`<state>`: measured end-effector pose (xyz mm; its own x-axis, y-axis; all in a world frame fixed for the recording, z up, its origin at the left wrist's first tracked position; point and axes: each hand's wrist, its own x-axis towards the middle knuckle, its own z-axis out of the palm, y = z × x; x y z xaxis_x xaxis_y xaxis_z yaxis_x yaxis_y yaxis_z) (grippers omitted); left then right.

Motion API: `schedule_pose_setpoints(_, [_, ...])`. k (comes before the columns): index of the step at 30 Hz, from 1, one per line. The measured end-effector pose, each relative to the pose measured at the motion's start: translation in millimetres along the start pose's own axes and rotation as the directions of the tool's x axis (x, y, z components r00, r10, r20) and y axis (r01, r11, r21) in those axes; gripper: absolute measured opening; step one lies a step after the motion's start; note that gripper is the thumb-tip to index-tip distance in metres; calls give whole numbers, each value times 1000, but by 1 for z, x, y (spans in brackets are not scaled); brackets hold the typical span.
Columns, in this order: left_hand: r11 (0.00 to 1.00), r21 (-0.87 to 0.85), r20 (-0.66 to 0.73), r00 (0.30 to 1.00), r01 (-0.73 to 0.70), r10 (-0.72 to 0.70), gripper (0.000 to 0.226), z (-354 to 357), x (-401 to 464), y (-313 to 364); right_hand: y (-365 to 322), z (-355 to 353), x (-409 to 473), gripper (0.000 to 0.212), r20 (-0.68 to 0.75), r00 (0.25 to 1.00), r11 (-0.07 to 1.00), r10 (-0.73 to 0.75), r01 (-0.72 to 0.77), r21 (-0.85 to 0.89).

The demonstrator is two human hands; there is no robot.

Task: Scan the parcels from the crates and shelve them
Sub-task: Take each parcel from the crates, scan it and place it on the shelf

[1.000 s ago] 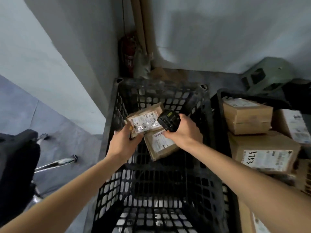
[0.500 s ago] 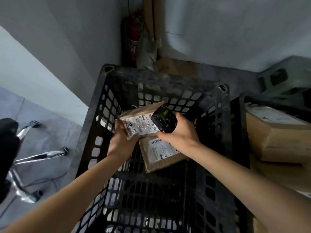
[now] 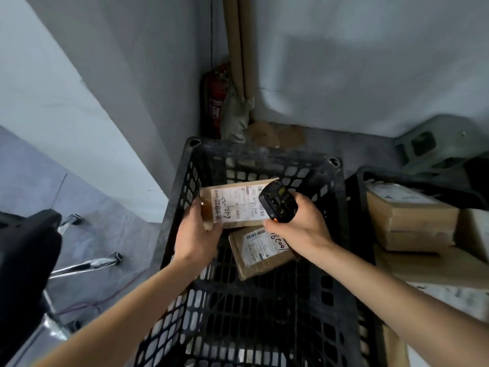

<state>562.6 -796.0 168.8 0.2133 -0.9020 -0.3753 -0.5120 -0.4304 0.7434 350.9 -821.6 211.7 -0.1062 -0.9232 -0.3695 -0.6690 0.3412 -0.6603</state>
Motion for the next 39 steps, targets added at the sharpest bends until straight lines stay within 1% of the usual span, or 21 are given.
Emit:
schedule_pose_setpoints(2, [1000, 1, -47, 998, -29, 29, 56, -17, -11, 15, -11, -11, -14, 44, -24, 1000, 1000, -6, 7, 30])
schedule_pose_setpoints(5, [993, -67, -83, 992, -97, 92, 51, -44, -29, 41, -32, -31, -40, 41, -61, 998, 994, 0, 7, 106])
schedule_pose_setpoints(8, [974, -123, -112, 978, -191, 178, 55, -74, -48, 67, -56, -54, -72, 41, -93, 996, 984, 2, 15, 177])
schedule_pose_setpoints(10, [954, -163, -120, 964, -253, 236, 59, -92, -60, 85, -70, -69, -94, 40, -113, 994, 973, 10, 16, 229])
schedule_pose_setpoints(13, [934, -208, -91, 956, -292, 279, 64, -114, -83, 110, -87, -89, -130, 34, -148, 989, 959, 17, 26, 282])
schedule_pose_setpoints(17, [908, -247, -74, 940, -340, 332, 61, -137, -127, 142, -97, -118, -180, 34, -178, 984, 949, 19, 38, 313])
schedule_pose_setpoints(20, [883, -229, -112, 913, -409, 393, 56, -145, -169, 168, -98, -140, -222, 37, -223, 975, 944, 25, 51, 327])
schedule_pose_setpoints(23, [860, -218, -151, 887, -461, 437, 54, -150, -215, 192, -99, -165, -268, 33, -275, 961, 930, 45, 60, 362])
schedule_pose_setpoints(25, [846, -219, -143, 874, -486, 465, 51, -154, -243, 206, -98, -181, -298, 32, -296, 954, 925, 51, 66, 375])
schedule_pose_setpoints(28, [804, -223, -114, 833, -552, 541, 36, -164, -282, 224, -101, -204, -341, 33, -326, 943, 926, 63, 67, 372])
schedule_pose_setpoints(32, [765, -309, -39, 811, -565, 583, 26, -179, -331, 250, -106, -229, -400, 31, -396, 912, 933, 102, 50, 357])
schedule_pose_setpoints(36, [723, -345, 40, 760, -598, 648, 30, -189, -377, 272, -111, -247, -469, 32, -489, 860, 941, 146, 31, 336])
schedule_pose_setpoints(39, [699, -360, 109, 716, -618, 689, 30, -191, -415, 280, -107, -253, -527, 43, -546, 816, 948, 192, -10, 319])
